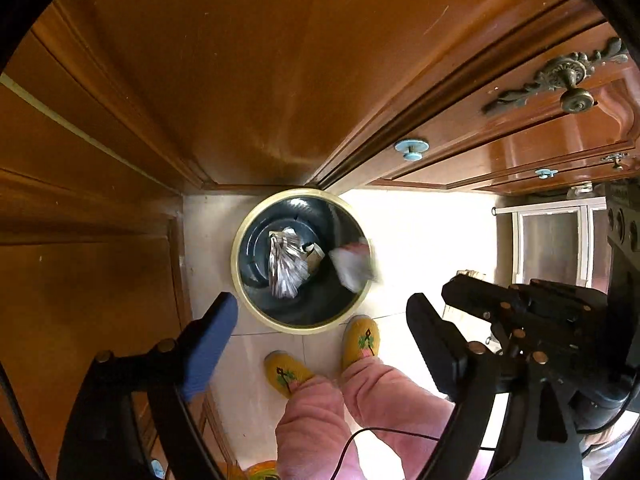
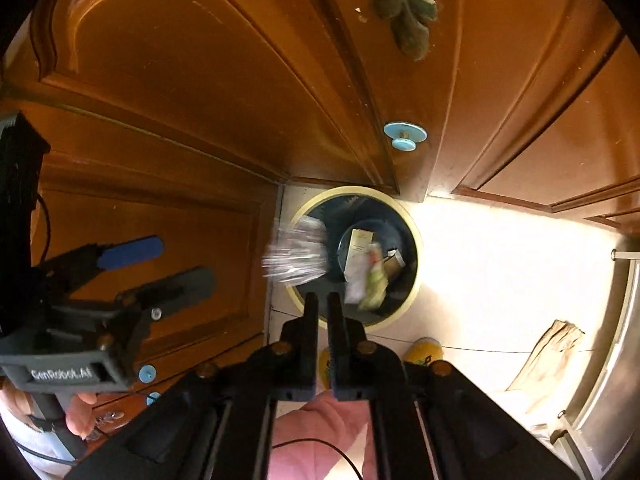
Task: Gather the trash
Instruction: 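Open both tools to drop the foil and packet into the bin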
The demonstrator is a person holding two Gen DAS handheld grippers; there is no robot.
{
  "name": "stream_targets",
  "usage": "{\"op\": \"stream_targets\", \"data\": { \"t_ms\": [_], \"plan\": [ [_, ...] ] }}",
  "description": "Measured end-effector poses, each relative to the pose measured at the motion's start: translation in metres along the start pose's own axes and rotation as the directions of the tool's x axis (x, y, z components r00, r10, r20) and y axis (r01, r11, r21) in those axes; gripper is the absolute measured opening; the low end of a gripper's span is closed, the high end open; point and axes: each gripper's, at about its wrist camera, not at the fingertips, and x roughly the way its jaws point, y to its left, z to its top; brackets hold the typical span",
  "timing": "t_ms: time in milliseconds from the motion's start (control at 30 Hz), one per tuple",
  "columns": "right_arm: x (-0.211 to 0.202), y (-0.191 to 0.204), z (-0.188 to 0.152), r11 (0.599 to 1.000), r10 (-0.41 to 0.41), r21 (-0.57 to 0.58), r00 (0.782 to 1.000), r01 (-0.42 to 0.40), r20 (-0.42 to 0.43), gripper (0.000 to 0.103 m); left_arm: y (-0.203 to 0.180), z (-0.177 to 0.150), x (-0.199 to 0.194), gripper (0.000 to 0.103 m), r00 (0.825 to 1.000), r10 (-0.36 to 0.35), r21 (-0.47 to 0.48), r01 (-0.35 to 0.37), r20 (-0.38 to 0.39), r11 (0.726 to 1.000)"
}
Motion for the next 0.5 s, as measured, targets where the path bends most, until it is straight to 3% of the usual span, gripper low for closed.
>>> {"op": "stream_targets", "data": {
  "t_ms": [167, 500],
  "plan": [
    [-0.007, 0.004, 0.002, 1.000, -0.004, -0.009, 1.000, 0.004, 0.012, 0.017, 0.004, 0.001, -0.003, 0.085, 1.000, 0.011, -0.029, -0.011, 0.001, 1.000],
    [-0.044, 0.014, 0.001, 1.000, -0.013, 0.011, 1.000, 0.012, 0.021, 0.017, -0.010, -0.011, -0.043, 0.085, 1.000, -0.002, -0.036, 0.003, 0.019, 0.999]
  ]
}}
